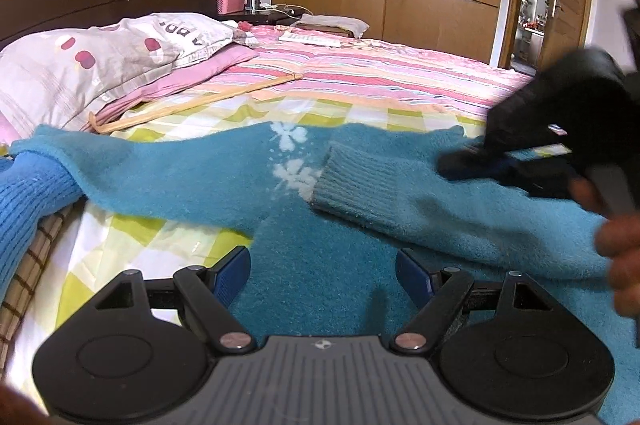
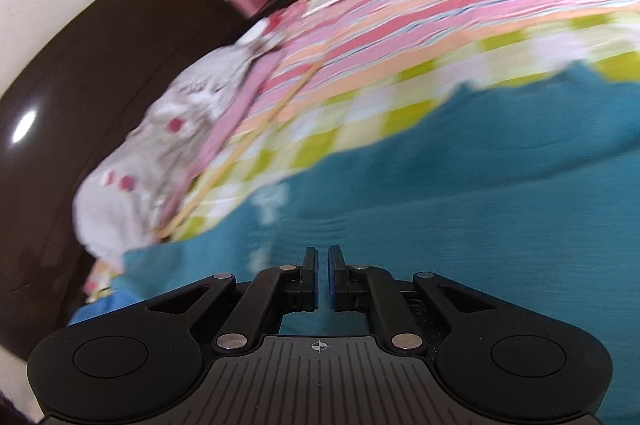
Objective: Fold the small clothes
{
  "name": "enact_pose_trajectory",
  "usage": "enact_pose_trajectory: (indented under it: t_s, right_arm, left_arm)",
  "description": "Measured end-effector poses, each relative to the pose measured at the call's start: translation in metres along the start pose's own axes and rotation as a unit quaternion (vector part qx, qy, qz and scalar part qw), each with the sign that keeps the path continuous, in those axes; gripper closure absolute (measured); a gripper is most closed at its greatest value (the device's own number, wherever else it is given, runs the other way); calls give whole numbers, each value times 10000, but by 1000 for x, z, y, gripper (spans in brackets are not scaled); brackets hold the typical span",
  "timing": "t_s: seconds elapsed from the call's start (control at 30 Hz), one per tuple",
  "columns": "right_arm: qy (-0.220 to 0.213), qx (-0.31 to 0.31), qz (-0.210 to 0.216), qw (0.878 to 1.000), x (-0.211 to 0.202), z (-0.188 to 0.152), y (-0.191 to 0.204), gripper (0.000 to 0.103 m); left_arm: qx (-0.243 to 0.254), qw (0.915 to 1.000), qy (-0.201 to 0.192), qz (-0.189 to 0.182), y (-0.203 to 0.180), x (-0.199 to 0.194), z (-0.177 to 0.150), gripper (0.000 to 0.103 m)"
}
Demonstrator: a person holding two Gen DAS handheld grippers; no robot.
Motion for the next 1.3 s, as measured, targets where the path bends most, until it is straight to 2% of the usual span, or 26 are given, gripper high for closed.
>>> enact_pose_trajectory:
  t_s: [0.17,0.23,0.33,0.43,0.57,0.73,0.93,1.1,1.3]
  right_arm:
    - [-142,255,-577,9979,-14,-1,-45,95]
    - [-147,308,-628,9974,-16,-4,-55,99]
    - [-281,277,-606,9974,-25,-9,-52,94]
    - [-469,16,-660,9967,-31,-21,-43,95]
    - [-453,-226,-807,9955,-29,-31,-40,95]
    - [-578,-461,-561,9957,-35,-35,-18,95]
    - [-418,-769,-350,9955,-24,-49,13,95]
    - [-310,-883,-132,9955,-20,-59,37,95]
    - [-174,-1116,53,9936,-4,-67,78,95]
  left_arm:
    - [147,9997,-148,98,-4,0,-1,18]
    - [168,9996,-179,144,-5,-1,-1,18]
    - [54,9997,-170,182,0,0,1,18]
    - [-113,9996,-156,222,9,1,2,18]
    - [-419,9988,-123,216,24,0,4,18]
    - [-543,9962,-304,611,52,-9,12,18]
    - [-1005,9860,-408,1265,115,-21,21,18]
    - [-1073,9826,-597,1397,154,-36,42,18]
    - [-1335,9745,-325,1773,216,-24,59,18]
Point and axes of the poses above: each gripper's, at about its wrist camera, not at the fingertips, and x roughly the way its jaws point, y to its left, z to its top, the point moved 5 cm from there along x, roughly the way its jaws point, and after that the axes turned 7 degrees about x, right-handed, at the moved point
